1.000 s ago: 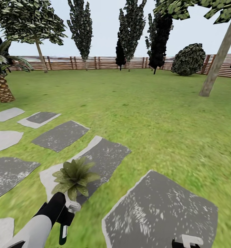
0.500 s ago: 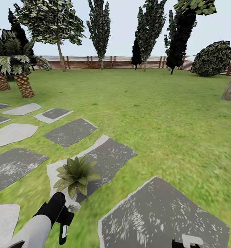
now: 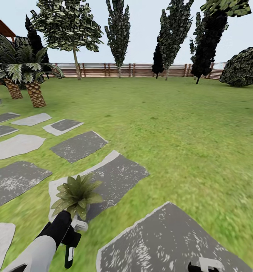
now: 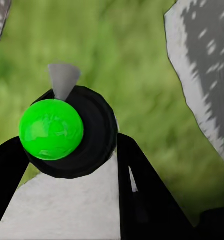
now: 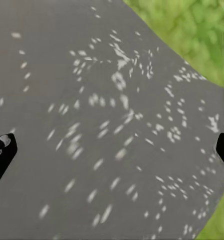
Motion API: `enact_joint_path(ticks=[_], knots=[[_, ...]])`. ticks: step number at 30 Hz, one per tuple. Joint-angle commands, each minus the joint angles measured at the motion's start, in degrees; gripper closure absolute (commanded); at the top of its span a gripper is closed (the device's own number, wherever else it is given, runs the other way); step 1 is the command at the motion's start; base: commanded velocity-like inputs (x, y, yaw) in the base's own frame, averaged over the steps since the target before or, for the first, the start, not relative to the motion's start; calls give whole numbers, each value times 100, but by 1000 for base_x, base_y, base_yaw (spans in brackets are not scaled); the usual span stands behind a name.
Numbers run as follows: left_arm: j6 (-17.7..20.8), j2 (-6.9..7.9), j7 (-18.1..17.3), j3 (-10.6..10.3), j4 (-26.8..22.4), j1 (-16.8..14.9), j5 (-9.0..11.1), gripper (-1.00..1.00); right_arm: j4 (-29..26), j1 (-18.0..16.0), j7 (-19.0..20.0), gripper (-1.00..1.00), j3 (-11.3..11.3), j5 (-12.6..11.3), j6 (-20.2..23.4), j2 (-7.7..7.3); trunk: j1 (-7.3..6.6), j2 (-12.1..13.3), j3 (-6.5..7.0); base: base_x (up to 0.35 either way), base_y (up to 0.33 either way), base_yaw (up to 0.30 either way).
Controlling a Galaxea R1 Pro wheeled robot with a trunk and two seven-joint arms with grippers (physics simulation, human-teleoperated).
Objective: Pick up the pesticide atomizer in the garden and spray insectifuge to fully cover both potted plants in the garden.
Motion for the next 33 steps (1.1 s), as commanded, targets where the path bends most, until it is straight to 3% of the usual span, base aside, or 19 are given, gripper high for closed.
enact_joint_path(ticks=[1, 33], knots=[[18, -8, -47, 50, -14, -3, -61, 100, 8, -4, -20, -100, -43, 60, -15, 0, 1, -1, -5, 158, -259, 108], [18, -8, -50, 74, -34, -3, -52, 100, 8, -4, -14, -100, -38, 60, -15, 9, 1, -1, -5, 63, -277, 268]])
